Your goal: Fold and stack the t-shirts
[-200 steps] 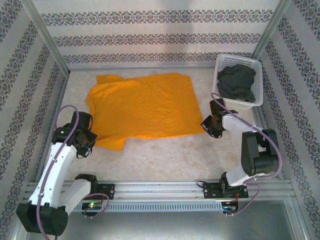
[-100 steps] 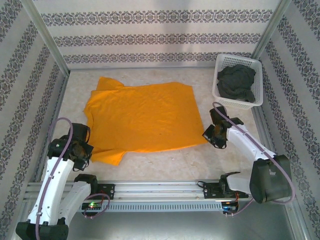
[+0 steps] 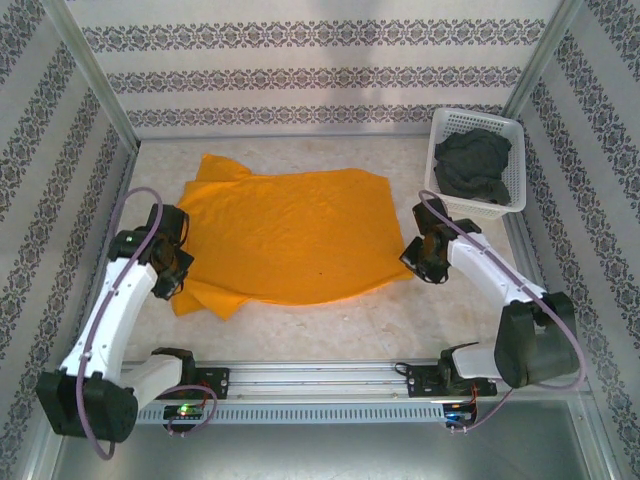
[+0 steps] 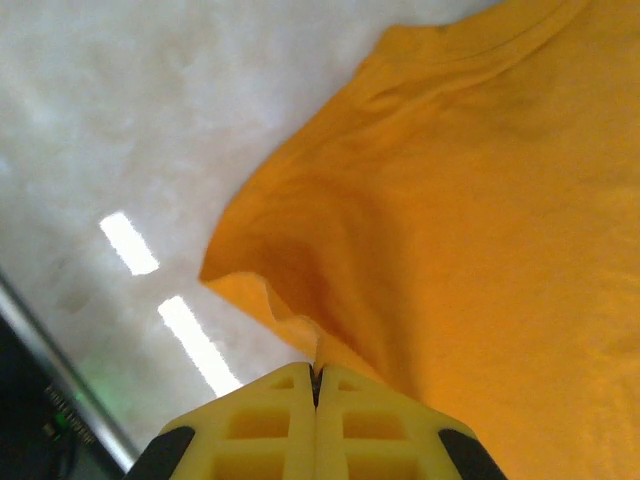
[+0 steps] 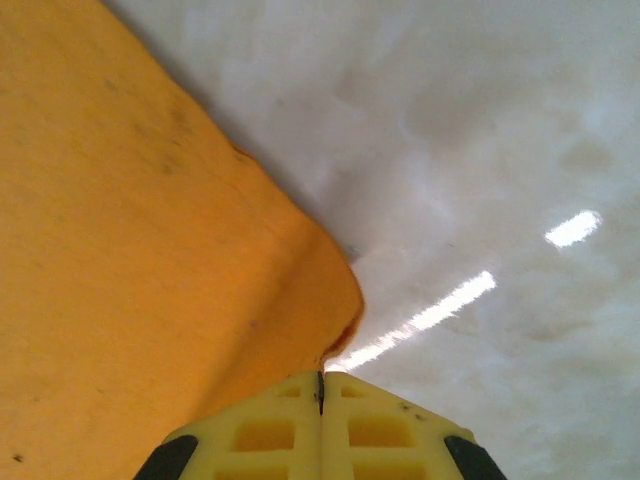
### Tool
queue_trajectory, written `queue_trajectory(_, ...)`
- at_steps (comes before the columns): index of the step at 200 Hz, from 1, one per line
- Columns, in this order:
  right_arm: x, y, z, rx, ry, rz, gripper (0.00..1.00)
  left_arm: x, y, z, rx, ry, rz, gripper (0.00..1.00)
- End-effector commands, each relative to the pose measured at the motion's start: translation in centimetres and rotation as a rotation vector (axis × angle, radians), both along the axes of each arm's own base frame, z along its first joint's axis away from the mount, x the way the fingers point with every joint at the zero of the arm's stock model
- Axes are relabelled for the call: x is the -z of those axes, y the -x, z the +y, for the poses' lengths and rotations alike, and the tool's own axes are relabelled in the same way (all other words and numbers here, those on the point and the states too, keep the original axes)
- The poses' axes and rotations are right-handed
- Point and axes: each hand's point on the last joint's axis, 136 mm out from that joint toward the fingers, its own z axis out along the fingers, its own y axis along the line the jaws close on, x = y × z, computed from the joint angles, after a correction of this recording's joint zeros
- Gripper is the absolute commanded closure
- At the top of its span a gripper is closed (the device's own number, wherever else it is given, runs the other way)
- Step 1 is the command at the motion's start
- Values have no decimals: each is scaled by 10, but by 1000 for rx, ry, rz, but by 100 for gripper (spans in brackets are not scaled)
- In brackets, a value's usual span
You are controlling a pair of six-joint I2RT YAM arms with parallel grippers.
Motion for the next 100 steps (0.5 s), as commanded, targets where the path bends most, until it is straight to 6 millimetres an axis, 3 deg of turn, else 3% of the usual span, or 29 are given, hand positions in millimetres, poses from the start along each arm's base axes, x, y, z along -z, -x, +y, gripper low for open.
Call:
queue_trajectory(1, -6, -16, 3, -11, 10, -6, 100, -12, -40, 3, 86, -59, -75, 100)
queue_trajectory(53, -2, -51, 6, 1, 24, 9, 100, -8, -92, 10, 146, -108, -71, 100)
queue_trajectory(100, 7, -68, -4, 46, 57, 18, 100, -2, -119, 19, 157, -127, -62, 100)
